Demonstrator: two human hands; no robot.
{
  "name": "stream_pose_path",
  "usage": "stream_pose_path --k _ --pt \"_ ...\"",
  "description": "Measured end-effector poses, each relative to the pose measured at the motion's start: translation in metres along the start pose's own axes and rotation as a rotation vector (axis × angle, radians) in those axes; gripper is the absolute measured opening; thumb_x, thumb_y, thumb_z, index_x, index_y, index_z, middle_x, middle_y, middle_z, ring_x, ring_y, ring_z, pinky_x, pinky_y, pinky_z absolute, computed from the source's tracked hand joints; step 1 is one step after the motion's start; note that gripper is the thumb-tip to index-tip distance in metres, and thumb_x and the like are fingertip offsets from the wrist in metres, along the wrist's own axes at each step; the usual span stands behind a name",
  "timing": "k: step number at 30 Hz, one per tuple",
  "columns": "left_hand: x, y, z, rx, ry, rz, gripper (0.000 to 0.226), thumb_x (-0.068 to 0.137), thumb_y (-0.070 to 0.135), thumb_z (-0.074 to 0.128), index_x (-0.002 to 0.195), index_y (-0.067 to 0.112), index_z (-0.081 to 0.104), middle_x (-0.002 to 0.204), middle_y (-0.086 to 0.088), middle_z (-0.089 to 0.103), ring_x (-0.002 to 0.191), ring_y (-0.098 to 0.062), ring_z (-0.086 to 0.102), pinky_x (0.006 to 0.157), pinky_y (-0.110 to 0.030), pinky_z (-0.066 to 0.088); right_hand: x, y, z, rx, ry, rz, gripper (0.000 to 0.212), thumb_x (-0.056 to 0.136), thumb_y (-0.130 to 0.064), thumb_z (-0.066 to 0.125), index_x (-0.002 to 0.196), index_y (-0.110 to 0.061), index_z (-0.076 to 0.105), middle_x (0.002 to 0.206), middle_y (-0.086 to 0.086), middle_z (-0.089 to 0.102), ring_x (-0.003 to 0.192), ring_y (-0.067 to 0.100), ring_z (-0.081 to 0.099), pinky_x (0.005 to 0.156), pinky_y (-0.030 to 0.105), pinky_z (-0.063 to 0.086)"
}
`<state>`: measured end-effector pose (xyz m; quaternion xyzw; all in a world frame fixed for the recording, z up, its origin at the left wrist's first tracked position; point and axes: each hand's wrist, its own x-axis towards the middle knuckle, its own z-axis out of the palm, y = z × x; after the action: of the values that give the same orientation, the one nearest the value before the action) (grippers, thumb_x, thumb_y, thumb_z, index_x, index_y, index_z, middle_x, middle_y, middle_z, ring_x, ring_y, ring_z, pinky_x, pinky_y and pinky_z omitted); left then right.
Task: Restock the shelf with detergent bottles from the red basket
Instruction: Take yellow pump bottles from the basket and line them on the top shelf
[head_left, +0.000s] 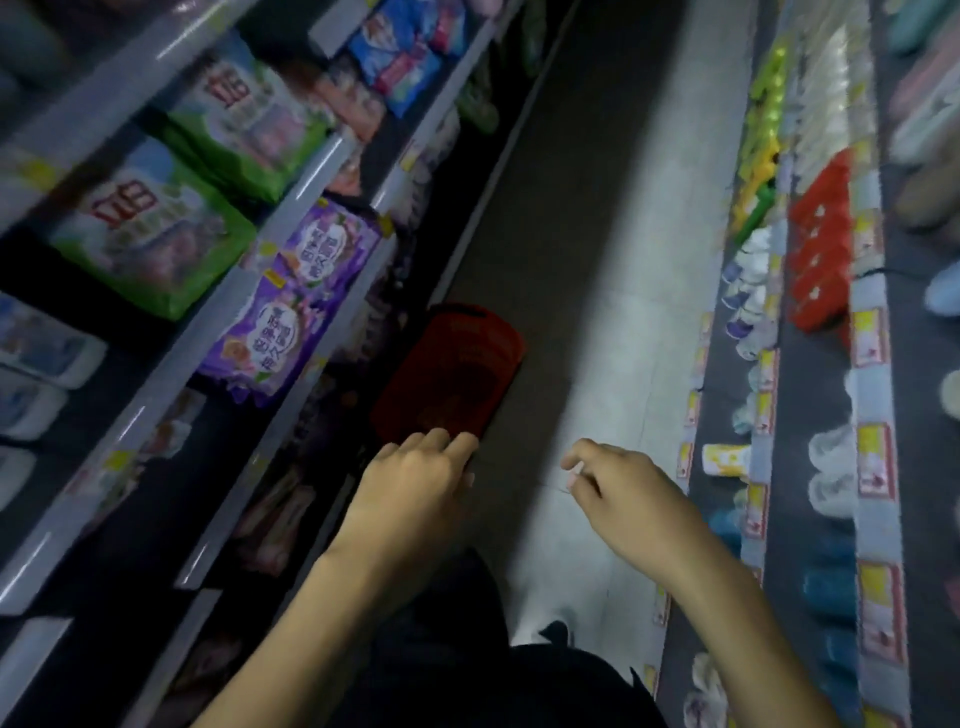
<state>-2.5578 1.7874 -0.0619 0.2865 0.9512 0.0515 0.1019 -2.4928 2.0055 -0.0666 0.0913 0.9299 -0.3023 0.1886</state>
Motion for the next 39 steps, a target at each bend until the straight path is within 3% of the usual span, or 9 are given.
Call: stream_pose_path --k 8,13,17,21,26,33,36,39 --pt "0.092 -0.066 0.015 -0.103 0.025 -0.264 0.009 0.089 0.028 0.065 0.096 0.023 0.063 0.079 0.003 0.063 0.067 -0.023 0.066 0.055 -0.035 0.048 0.154 -0.037 -0.041 -0.145 -0.131 -0.168 0.018 0.101 -0.031 0.048 0.116 -0.028 0.057 0.111 -0.007 0.066 0.098 0.016 0.063 0.085 0.04 0.053" --pt "0.157 -0.101 0.009 -0.125 -0.022 -0.338 0.016 0.078 0.034 0.075 0.082 0.029 0.061 0.069 0.008 0.06 0.055 -0.014 0.064 0.045 -0.03 0.048 0.231 -0.062 -0.085 -0.21 -0.216 -0.214 0.02 0.102 -0.032 0.047 0.12 -0.03 0.056 0.112 -0.01 0.064 0.1 0.012 0.061 0.085 0.034 0.053" --pt "0.206 -0.123 -0.003 -0.207 -0.003 -0.382 0.017 0.097 0.037 0.048 0.105 0.025 0.057 0.097 0.004 0.063 0.089 -0.022 0.067 0.07 -0.036 0.051 0.296 -0.078 -0.112 -0.234 -0.218 -0.26 0.02 0.102 -0.033 0.047 0.12 -0.03 0.057 0.109 -0.011 0.065 0.094 0.009 0.062 0.081 0.032 0.054" --pt "0.248 -0.145 0.001 -0.251 -0.004 -0.501 0.024 0.101 0.037 0.041 0.115 0.024 0.054 0.108 0.003 0.061 0.1 -0.023 0.064 0.076 -0.036 0.048 0.36 -0.085 -0.122 -0.295 -0.322 -0.326 0.019 0.102 -0.033 0.048 0.119 -0.031 0.058 0.107 -0.014 0.065 0.09 0.004 0.063 0.08 0.031 0.056" --pt "0.278 -0.152 0.03 -0.299 -0.104 -0.778 0.024 0.1 0.037 0.042 0.115 0.021 0.053 0.108 -0.001 0.062 0.098 -0.027 0.064 0.066 -0.035 0.037 0.459 -0.084 -0.108 -0.411 -0.57 -0.469 0.02 0.102 -0.03 0.049 0.118 -0.028 0.059 0.099 -0.011 0.067 0.088 0.008 0.065 0.08 0.037 0.057" --pt "0.298 -0.139 0.09 -0.65 -0.231 -1.239 0.02 0.097 0.033 0.046 0.113 0.025 0.055 0.116 -0.005 0.064 0.102 -0.034 0.062 0.079 -0.04 0.051 0.571 -0.091 -0.066 -0.668 -0.918 -0.68 0.022 0.101 -0.027 0.05 0.121 -0.024 0.06 0.1 -0.002 0.068 0.089 0.019 0.066 0.079 0.043 0.057" --pt "0.304 -0.138 0.144 -0.829 -0.206 -1.395 0.019 0.095 0.031 0.049 0.111 0.029 0.059 0.107 -0.006 0.066 0.097 -0.034 0.062 0.078 -0.038 0.049 0.604 -0.083 -0.027 -0.689 -0.987 -0.706 0.024 0.102 -0.024 0.049 0.123 -0.022 0.061 0.099 -0.001 0.067 0.091 0.018 0.065 0.08 0.041 0.056" --pt "0.304 -0.144 0.23 -0.957 -0.22 -1.504 0.015 0.096 0.035 0.048 0.096 0.025 0.059 0.094 -0.01 0.063 0.082 -0.029 0.056 0.07 -0.032 0.041 0.632 -0.06 0.034 -0.782 -1.077 -0.671 0.025 0.104 -0.026 0.045 0.125 -0.024 0.058 0.116 0.0 0.064 0.103 0.019 0.062 0.084 0.035 0.053"
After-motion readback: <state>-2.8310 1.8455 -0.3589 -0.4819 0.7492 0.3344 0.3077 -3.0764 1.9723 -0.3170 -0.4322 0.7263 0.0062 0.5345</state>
